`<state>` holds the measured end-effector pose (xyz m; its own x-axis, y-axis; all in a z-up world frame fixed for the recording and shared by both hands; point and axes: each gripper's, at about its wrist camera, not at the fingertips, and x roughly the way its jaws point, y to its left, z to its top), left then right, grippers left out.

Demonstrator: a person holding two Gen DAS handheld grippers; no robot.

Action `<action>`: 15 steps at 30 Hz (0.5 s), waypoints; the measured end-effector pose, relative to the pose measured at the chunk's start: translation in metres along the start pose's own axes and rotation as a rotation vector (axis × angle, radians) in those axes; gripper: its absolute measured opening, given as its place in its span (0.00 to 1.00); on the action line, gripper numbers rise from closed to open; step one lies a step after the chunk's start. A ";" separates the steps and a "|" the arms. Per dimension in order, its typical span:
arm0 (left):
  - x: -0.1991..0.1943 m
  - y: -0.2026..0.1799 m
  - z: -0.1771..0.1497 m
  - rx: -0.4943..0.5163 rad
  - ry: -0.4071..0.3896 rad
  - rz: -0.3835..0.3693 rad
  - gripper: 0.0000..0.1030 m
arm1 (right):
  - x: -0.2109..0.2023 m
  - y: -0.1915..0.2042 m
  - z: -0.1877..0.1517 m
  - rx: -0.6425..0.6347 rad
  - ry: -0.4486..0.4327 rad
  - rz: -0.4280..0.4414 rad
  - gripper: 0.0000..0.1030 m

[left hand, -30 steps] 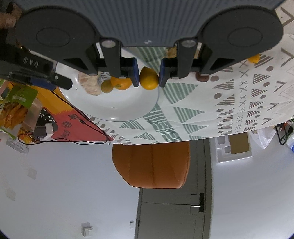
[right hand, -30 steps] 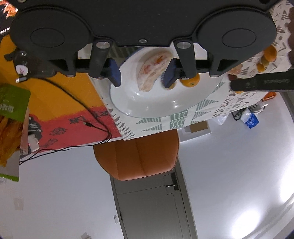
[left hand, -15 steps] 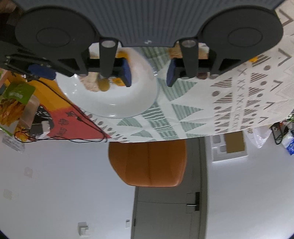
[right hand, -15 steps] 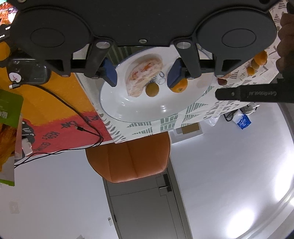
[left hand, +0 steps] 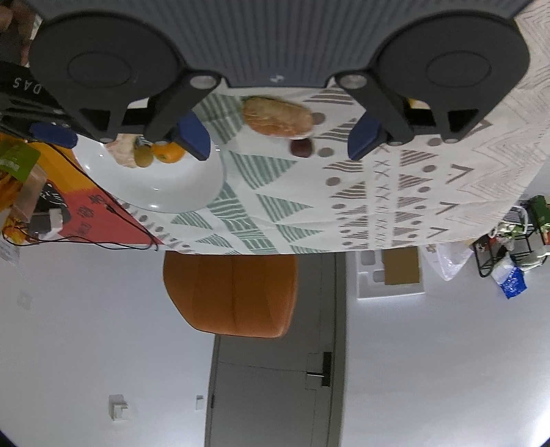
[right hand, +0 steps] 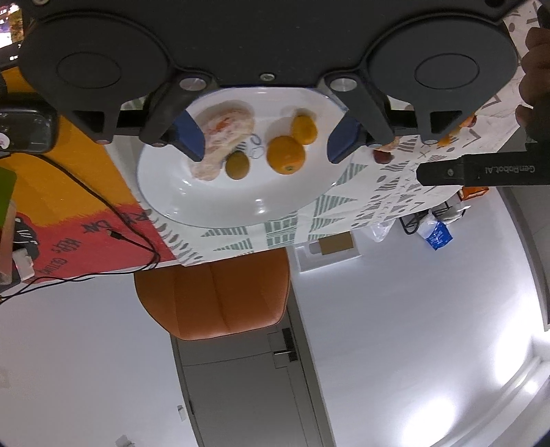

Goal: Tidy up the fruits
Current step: 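Open right tool to set the pomelo in the plate while left tool releases the apricot there, then withdraw both open tools from the plate toward the remaining fruit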

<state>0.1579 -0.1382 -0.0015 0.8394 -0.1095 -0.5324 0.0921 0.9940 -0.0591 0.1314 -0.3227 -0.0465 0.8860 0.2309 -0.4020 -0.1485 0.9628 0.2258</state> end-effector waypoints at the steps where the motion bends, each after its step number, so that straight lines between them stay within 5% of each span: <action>1: -0.002 0.003 0.000 -0.001 -0.003 0.011 0.86 | 0.000 0.003 0.000 -0.002 0.002 0.005 0.81; 9: -0.015 0.030 0.000 -0.052 -0.014 0.038 0.88 | 0.000 0.025 0.002 -0.022 0.008 0.050 1.00; 15: -0.025 0.056 0.000 -0.094 -0.026 0.071 0.89 | 0.003 0.044 0.002 -0.047 0.021 0.075 1.00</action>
<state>0.1424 -0.0802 0.0086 0.8560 -0.0377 -0.5157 -0.0173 0.9947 -0.1014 0.1287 -0.2796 -0.0363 0.8623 0.3050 -0.4042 -0.2347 0.9481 0.2146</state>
